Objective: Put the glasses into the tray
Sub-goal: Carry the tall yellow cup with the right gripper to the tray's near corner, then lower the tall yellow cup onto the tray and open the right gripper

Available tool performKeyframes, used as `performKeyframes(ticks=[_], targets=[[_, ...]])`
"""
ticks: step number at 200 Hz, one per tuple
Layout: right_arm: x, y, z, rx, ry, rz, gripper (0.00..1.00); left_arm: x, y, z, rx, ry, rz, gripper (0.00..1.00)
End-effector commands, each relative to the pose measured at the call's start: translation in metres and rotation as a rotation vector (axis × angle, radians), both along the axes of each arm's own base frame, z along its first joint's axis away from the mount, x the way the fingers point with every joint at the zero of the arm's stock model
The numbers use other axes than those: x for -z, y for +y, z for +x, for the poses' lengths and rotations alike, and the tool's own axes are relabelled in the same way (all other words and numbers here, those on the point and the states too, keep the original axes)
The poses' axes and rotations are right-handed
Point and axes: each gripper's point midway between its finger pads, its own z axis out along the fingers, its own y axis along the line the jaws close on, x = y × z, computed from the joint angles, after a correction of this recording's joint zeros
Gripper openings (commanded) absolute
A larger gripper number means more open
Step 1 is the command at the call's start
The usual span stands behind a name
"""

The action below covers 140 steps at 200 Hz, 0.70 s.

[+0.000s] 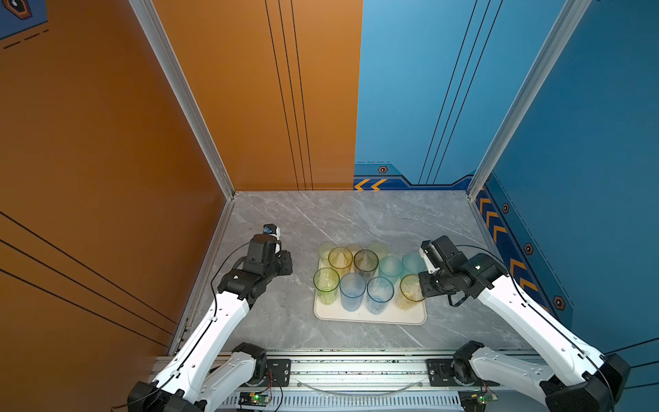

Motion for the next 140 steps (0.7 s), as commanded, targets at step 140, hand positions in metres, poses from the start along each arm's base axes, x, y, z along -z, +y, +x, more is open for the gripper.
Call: performKeyframes(ticks=[140], targets=[[0.022, -0.001, 0.003, 0.038, 0.031, -0.002, 0.00, -0.006, -0.003, 0.003, 0.008, -0.016, -0.017, 0.29]])
